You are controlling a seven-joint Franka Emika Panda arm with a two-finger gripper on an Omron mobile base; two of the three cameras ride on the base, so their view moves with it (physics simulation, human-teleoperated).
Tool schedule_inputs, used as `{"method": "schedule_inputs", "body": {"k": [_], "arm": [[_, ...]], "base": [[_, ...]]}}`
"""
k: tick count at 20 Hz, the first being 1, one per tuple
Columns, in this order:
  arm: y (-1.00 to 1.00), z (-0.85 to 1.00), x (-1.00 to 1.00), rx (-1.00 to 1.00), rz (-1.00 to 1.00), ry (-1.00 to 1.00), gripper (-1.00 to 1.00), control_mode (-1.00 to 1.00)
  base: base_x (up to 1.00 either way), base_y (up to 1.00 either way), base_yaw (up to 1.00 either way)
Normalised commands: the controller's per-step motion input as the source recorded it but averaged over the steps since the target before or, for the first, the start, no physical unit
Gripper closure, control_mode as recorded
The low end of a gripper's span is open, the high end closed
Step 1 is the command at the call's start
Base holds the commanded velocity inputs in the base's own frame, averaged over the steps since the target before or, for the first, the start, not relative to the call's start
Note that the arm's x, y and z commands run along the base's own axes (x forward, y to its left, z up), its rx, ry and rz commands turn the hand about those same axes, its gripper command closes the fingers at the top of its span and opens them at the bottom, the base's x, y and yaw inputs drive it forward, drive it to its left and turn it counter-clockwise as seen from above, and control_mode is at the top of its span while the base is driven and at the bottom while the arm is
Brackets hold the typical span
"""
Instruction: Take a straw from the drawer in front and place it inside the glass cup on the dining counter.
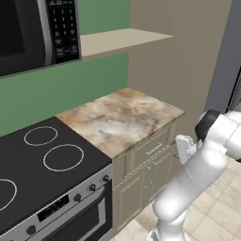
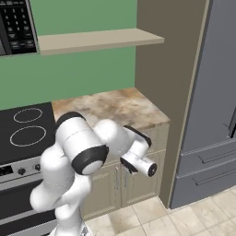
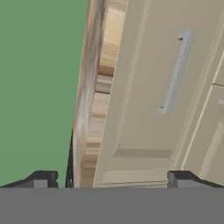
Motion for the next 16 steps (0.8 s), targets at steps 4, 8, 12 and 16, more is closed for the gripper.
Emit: {"method": "schedule_inputs", "body": {"k": [4,8,12,16], "arm": [[0.0,-0.39,0.22,0.05,0.0,-0.02,-1.0,-1.0],[0.0,-0.4,0.2,0.05,0.0,-0.02,-1.0,-1.0],[0.0,-0.45,0.26,0.07,0.0,-0.01,-1.0,-1.0],[0.0,-0.41,0.31,0.08,0.0,-0.01,-1.0,-1.0]], "base": [[0.0,0.0,0.0],[0.0,0.0,0.0],[0.0,0.0,0.0],[0.0,0.0,0.0]]}}
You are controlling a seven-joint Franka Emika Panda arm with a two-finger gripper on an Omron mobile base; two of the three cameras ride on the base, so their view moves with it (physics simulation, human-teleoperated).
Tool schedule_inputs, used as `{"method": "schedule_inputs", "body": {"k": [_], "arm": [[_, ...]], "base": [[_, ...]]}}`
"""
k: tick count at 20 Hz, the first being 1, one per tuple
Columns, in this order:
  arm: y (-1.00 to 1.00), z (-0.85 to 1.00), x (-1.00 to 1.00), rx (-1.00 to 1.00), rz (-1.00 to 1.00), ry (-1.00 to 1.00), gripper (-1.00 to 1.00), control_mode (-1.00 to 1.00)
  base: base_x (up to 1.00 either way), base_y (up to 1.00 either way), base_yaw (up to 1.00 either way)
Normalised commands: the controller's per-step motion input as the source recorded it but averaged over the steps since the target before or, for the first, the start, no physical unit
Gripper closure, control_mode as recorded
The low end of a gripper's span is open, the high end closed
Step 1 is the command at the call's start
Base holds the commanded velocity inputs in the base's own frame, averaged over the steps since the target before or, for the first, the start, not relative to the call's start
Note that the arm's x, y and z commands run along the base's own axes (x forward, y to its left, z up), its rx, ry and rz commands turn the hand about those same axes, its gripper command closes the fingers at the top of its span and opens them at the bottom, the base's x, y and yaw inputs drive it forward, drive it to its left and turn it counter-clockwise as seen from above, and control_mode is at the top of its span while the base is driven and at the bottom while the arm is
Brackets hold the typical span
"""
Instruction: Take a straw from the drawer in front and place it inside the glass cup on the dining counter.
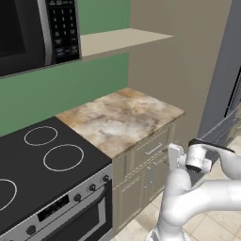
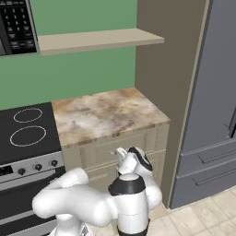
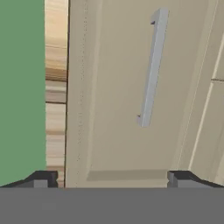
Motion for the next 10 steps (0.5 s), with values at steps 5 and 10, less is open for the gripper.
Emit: {"method": "schedule_inputs", "body": {"k": [5,10], "arm": [[0.0,-0.26,0.45,0.06,0.0,-0.04,-1.0,-1.0],[0.0,-0.16,0.55,0.04,0.0,-0.07,-1.0,-1.0]], "base": [[0.0,0.0,0.0],[0.0,0.0,0.0]]}}
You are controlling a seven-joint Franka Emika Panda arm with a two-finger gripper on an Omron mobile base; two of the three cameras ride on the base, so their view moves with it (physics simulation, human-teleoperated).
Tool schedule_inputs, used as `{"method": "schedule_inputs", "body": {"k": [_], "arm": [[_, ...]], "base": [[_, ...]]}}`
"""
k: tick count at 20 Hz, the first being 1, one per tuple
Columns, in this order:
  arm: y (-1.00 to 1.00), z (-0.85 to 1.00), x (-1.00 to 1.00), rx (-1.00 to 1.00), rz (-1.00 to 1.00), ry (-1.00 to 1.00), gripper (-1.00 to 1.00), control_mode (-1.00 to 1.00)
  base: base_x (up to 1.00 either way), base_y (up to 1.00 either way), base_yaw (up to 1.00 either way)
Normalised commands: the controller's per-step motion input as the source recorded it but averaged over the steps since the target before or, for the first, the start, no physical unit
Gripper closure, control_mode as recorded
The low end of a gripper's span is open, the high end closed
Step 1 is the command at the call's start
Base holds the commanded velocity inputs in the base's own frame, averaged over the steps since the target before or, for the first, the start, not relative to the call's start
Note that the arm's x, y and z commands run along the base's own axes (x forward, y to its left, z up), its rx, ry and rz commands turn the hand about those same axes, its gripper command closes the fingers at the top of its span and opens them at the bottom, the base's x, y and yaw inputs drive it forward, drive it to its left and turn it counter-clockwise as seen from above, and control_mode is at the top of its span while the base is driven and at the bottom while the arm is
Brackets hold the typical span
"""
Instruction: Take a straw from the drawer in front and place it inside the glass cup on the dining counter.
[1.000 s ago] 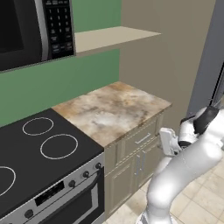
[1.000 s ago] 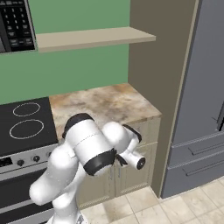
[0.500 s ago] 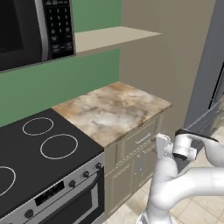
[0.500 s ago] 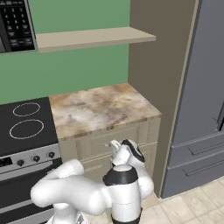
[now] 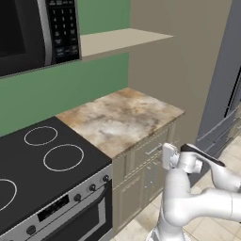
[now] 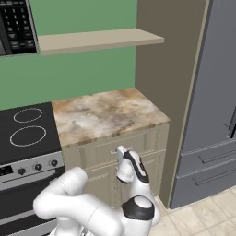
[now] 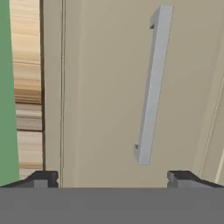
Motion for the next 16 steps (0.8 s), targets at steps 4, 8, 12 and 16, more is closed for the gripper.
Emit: {"method": "schedule_inputs", "body": {"k": [4,8,12,16], "arm": [[-0.01,-0.21,0.56,0.04,0.0,-0.02,-1.0,-1.0],[-0.05,-0.24,0.48,0.04,0.0,0.0,-1.0,-1.0],[-0.09,-0.28,0.44,0.03,0.0,0.0,-1.0,-1.0],[-0.05,-0.27,0.39,0.03,0.0,0.0,-1.0,-1.0]], "base": [[0.0,0.0,0.0],[0.0,0.0,0.0],[0.0,0.0,0.0],[0.0,0.0,0.0]]}}
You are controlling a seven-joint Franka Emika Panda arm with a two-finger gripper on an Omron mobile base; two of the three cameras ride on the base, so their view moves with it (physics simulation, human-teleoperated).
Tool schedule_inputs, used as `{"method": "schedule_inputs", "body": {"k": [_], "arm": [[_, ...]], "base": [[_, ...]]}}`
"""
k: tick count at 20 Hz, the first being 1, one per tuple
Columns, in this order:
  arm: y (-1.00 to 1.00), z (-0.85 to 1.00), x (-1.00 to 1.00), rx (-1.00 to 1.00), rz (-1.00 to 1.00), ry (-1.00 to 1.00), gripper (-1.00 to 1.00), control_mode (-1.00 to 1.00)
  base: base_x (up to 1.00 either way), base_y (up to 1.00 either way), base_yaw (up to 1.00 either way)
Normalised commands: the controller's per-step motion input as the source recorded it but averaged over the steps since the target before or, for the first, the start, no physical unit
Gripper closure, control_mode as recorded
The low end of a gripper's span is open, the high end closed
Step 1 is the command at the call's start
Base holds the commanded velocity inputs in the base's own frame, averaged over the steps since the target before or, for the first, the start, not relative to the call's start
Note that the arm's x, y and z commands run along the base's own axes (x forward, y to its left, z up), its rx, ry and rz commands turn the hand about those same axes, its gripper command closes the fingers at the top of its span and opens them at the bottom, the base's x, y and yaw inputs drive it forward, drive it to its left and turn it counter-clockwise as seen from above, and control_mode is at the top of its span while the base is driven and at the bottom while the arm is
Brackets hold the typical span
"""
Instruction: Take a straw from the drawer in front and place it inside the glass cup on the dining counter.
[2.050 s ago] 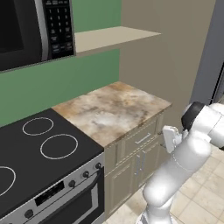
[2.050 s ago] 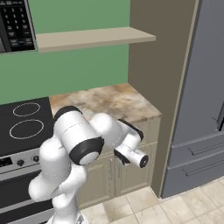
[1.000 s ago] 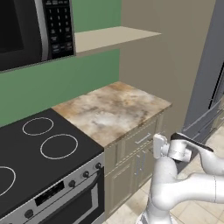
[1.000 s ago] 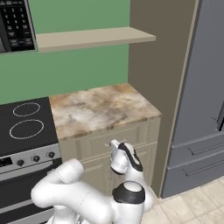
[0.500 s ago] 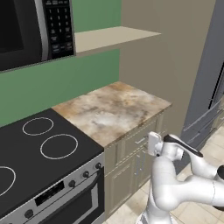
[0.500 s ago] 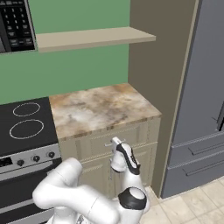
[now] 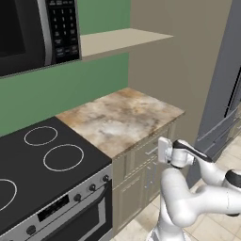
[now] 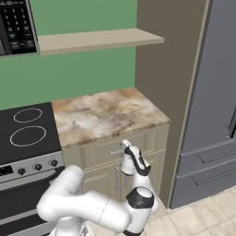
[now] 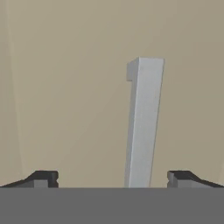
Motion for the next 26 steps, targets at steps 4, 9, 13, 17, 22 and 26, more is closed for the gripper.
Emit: {"method": "schedule_inputs", "body": {"k": [4,9,13,17,22,26], "arm": [[0.0,-0.36,0.26,0.03,0.0,0.0,-1.0,-1.0],[0.0,-0.48,0.08,0.04,0.0,0.0,-1.0,-1.0],[0.0,-0.56,0.01,0.04,0.0,0.0,-1.0,-1.0],[0.01,-0.64,0.04,0.06,0.0,0.0,-1.0,-1.0],[0.21,-0.76,0.16,0.05,0.0,0.0,1.0,-1.0],[0.04,-0.61,0.17,0.06,0.0,-0.02,1.0,-1.0]], "base": [[0.0,0.0,0.0],[0.0,0.0,0.0],[0.0,0.0,0.0],[0.0,0.0,0.0],[0.0,0.0,0.0],[0.0,0.0,0.0]]}}
